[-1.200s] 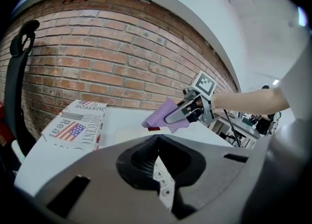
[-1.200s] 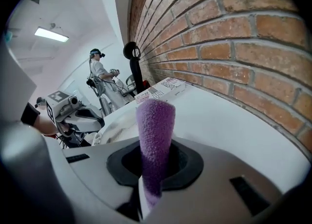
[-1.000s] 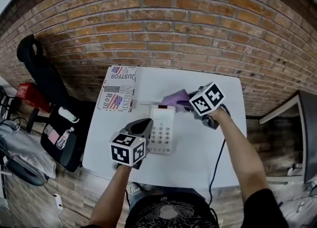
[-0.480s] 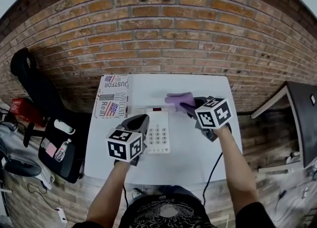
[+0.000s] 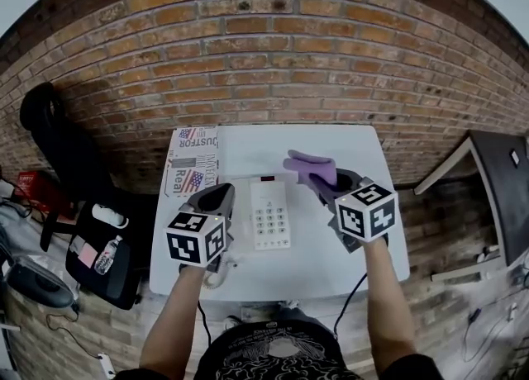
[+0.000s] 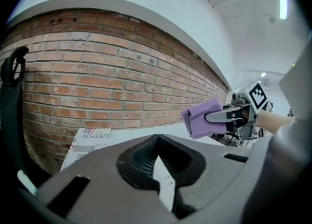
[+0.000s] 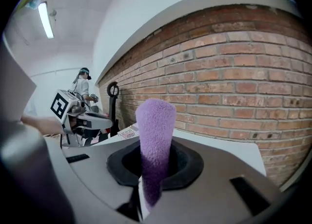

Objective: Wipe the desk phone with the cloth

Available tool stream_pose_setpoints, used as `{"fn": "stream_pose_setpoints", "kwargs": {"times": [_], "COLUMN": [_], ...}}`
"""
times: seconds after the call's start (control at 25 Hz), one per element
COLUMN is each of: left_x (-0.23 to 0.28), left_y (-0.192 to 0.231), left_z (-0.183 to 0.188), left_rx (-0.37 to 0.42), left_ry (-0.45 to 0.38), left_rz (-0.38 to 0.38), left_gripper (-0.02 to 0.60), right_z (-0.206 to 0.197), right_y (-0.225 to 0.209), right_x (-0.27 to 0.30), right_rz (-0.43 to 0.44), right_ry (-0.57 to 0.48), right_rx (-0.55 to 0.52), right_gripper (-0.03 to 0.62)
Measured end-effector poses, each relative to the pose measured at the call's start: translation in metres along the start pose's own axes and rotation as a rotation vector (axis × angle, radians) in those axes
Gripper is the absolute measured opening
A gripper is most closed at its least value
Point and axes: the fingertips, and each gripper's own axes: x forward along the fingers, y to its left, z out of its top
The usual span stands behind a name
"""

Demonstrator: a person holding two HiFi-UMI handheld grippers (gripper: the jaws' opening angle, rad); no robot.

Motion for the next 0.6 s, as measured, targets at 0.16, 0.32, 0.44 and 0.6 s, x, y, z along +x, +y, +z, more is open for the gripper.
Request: {"fn": "stream_pose_setpoints", "kwargs": {"times": [0.16,0.32,0.44,0.6], "left_x": [-0.016,-0.033,-0.042,-0.053], "left_y": [0.004,0.008,0.01,0.02], "left_z": [0.004,0.001,-0.002,-0.005], "left_rx": [0.004,0.02,0.043,0.047], "left_ry": [-0.027,-0.027,-0.027,-0.037], "left_rz": [0.004,0.011,0.021,0.045], "left_gripper": [0.008,0.008,0.008,0.008], "right_z": [0.009,0.014,0.013,0.011], "right_y": [0.011,0.021,0.027,0.036], "right_x": [-0.018,-0.034,-0.041,-0.041], "right_rz": [-0.08,-0.147,-0.177,-0.187], "right_ry": [-0.078,-0.14,-0.144,-0.146], "right_rx": [0.008,-0.008,-0.021,-0.021], "right_gripper": [0.044,0.041,0.041,0.041]}}
